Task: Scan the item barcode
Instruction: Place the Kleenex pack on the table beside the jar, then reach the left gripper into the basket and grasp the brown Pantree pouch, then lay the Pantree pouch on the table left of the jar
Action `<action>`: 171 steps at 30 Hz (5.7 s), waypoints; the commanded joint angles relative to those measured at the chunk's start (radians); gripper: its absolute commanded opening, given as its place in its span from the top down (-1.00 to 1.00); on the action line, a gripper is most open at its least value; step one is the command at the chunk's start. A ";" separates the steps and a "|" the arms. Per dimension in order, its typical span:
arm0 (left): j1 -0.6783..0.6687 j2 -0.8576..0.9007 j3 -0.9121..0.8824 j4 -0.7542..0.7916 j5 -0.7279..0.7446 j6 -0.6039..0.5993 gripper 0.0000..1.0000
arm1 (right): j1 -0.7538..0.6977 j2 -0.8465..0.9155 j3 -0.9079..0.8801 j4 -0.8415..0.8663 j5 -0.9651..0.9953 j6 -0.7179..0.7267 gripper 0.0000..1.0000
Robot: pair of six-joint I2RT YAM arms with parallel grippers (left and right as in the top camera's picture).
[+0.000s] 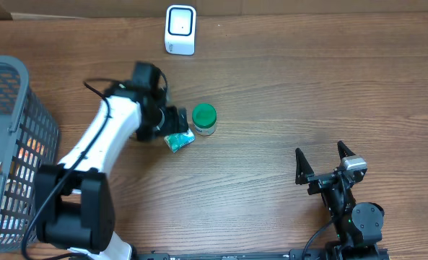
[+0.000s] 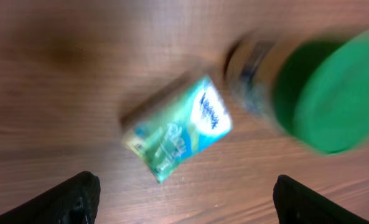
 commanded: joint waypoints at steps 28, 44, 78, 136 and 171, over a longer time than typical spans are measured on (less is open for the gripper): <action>1.028 -0.247 0.310 -0.153 -0.267 -0.056 -0.89 | 0.005 -0.006 -0.010 0.004 0.009 -0.001 -1.00; 1.033 -0.070 -0.031 0.121 -0.269 0.248 -0.92 | 0.005 -0.006 -0.010 0.004 0.009 -0.001 -1.00; 1.033 0.246 -0.031 0.219 -0.281 0.374 -0.68 | 0.005 -0.006 -0.010 0.004 0.009 -0.001 -1.00; 1.027 -0.464 0.540 -0.108 -0.016 0.098 0.92 | 0.005 -0.006 -0.010 0.004 0.009 -0.001 -1.00; 0.069 -0.241 0.256 -0.244 -0.094 0.209 0.40 | 0.005 -0.006 -0.010 0.004 0.009 -0.001 -1.00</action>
